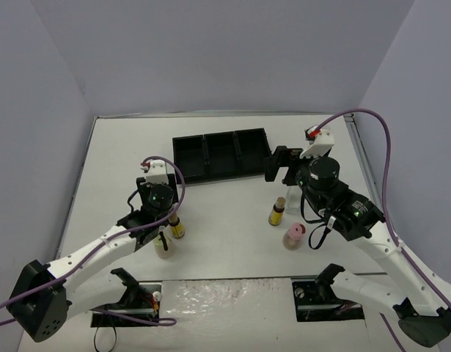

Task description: Organize the condiment bottles

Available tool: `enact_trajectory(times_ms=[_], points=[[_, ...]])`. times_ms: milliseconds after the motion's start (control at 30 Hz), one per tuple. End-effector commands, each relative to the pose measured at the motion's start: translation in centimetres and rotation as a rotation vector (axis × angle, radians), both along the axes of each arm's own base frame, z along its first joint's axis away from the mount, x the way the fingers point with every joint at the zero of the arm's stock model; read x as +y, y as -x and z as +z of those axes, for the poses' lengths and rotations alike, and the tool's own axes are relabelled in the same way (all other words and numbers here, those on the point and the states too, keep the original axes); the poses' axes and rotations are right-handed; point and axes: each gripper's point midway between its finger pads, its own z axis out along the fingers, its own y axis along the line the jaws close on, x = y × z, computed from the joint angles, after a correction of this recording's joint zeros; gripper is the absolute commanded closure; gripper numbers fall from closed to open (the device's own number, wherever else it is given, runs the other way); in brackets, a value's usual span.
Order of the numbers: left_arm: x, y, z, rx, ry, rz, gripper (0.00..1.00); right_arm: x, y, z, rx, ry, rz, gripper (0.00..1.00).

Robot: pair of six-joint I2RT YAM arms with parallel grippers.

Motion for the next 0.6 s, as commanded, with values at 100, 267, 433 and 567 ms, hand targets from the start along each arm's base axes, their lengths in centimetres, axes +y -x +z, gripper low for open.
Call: enact_trajectory(times_ms=[100, 267, 433, 567], points=[[-0.8, -1.4, 6.5, -0.148, 0.076, 0.005, 1.00, -0.2, -0.2, 1.3, -0.052, -0.020, -0.019, 0.00], [-1.1, -2.2, 11.1, -0.203, 0.056, -0.012, 1.00, -0.4, -0.3, 0.9, -0.047, -0.015, -0.031, 0.00], [-1.9, -3.3, 16.0, -0.256, 0.039, -0.036, 1.00, -0.6, -0.3, 0.9, -0.049, -0.013, -0.043, 0.00], [-3.3, -4.8, 17.6, -0.259, 0.013, -0.068, 1.00, -0.6, -0.4, 0.8, -0.046, -0.013, -0.046, 0.00]])
